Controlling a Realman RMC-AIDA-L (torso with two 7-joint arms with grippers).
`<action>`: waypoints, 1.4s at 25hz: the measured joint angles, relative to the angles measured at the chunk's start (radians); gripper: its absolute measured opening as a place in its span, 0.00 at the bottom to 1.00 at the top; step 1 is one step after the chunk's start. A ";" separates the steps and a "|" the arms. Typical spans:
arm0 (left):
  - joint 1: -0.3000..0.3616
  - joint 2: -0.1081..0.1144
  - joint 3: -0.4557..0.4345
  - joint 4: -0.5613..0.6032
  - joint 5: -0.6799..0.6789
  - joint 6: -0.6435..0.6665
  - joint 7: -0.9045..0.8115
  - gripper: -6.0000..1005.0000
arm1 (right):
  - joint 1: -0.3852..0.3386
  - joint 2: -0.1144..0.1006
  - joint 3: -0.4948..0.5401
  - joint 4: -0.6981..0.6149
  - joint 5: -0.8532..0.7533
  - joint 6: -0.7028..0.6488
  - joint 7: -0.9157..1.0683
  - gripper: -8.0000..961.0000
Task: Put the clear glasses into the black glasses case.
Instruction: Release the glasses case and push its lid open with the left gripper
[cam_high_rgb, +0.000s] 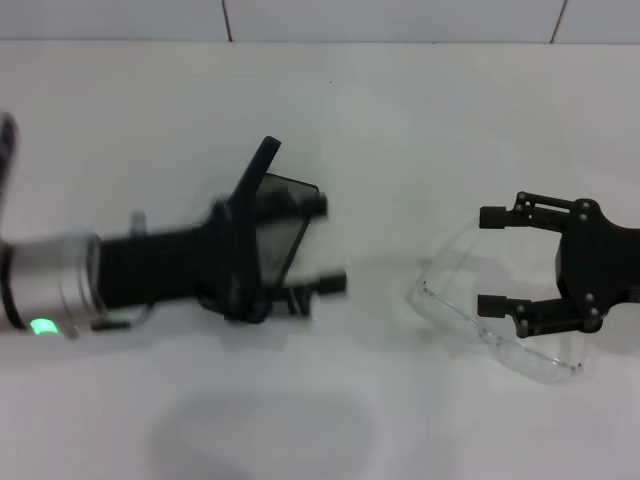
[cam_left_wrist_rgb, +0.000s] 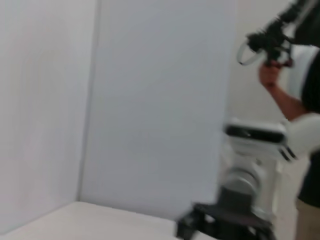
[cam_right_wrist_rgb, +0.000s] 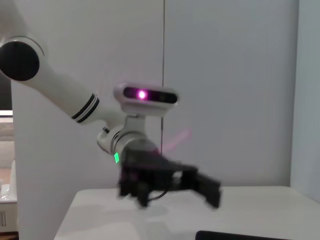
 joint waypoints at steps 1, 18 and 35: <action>0.000 0.006 -0.017 0.022 0.001 -0.002 -0.040 0.88 | 0.000 0.000 0.000 -0.001 -0.001 -0.001 -0.001 0.91; 0.016 -0.069 -0.212 0.583 0.646 -0.351 -0.927 0.87 | 0.002 -0.011 0.000 -0.003 -0.015 0.007 -0.002 0.91; 0.004 -0.096 -0.156 0.624 0.845 -0.437 -1.056 0.77 | 0.000 -0.002 0.000 -0.002 -0.041 0.032 -0.045 0.91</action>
